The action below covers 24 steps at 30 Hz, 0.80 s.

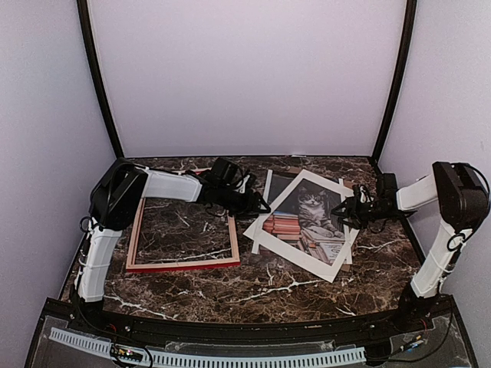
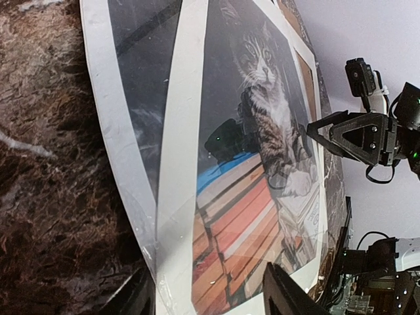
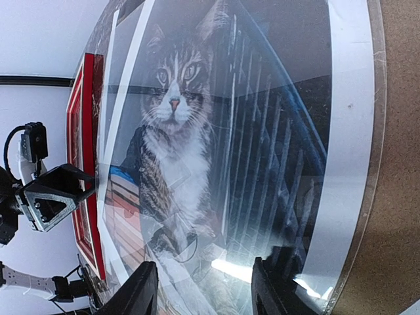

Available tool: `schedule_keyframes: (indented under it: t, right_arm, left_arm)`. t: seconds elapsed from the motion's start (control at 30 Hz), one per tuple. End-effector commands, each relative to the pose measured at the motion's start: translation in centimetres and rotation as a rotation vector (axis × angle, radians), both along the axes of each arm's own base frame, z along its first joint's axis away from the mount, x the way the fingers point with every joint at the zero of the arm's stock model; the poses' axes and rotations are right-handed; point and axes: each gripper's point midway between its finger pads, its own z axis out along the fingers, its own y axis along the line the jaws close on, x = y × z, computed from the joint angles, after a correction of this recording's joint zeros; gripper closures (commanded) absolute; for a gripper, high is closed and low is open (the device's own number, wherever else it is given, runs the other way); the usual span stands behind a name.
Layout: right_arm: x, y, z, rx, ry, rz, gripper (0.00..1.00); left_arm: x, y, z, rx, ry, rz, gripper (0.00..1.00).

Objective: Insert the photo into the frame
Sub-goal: Pick up the glass panel from the mat board.

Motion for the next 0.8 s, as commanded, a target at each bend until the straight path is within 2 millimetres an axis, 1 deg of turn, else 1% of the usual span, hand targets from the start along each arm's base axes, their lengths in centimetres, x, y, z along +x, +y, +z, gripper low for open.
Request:
schedule_keyframes:
  t: [0.0, 0.17, 0.27, 0.37, 0.47, 0.53, 0.67, 0.73, 0.77]
  right_arm:
    - [-2.04, -0.48, -2.76, -0.043, 0.107, -0.013, 0.50]
    - [-1.86, -0.55, -2.63, -0.047, 0.102, -0.014, 0.50]
    - [-1.92, -0.63, -2.74, -0.057, 0.105, -0.011, 0.49]
    - [-1.99, -0.70, -2.86, -0.063, 0.106, -0.009, 0.49]
    - [-2.07, -0.71, -2.95, -0.064, 0.108, -0.008, 0.50]
    - [-2.10, -0.71, -2.97, -0.064, 0.109, -0.008, 0.50]
    - [-2.02, -0.75, -2.97, -0.069, 0.107, -0.006, 0.50]
    - [-2.08, -0.75, -3.04, -0.070, 0.110, -0.004, 0.50]
    - [-2.07, -0.75, -3.04, -0.070, 0.108, -0.003, 0.50]
  left_arm:
    - [-0.17, -1.14, 5.97, -0.125, -0.109, -0.072, 0.40]
    - [-0.15, -1.15, 6.19, -0.129, -0.113, -0.081, 0.38]
    - [-0.05, -1.16, 6.24, -0.125, -0.131, -0.088, 0.33]
    - [0.24, -1.14, 6.20, -0.115, -0.156, -0.089, 0.30]
    - [0.41, -1.32, 5.84, -0.106, -0.166, -0.103, 0.26]
    - [0.51, -1.52, 6.09, -0.109, -0.171, -0.112, 0.24]
    - [0.50, -1.67, 6.40, -0.119, -0.179, -0.122, 0.23]
    - [0.49, -1.77, 6.48, -0.126, -0.181, -0.126, 0.25]
    - [0.51, -1.79, 6.48, -0.128, -0.179, -0.125, 0.28]
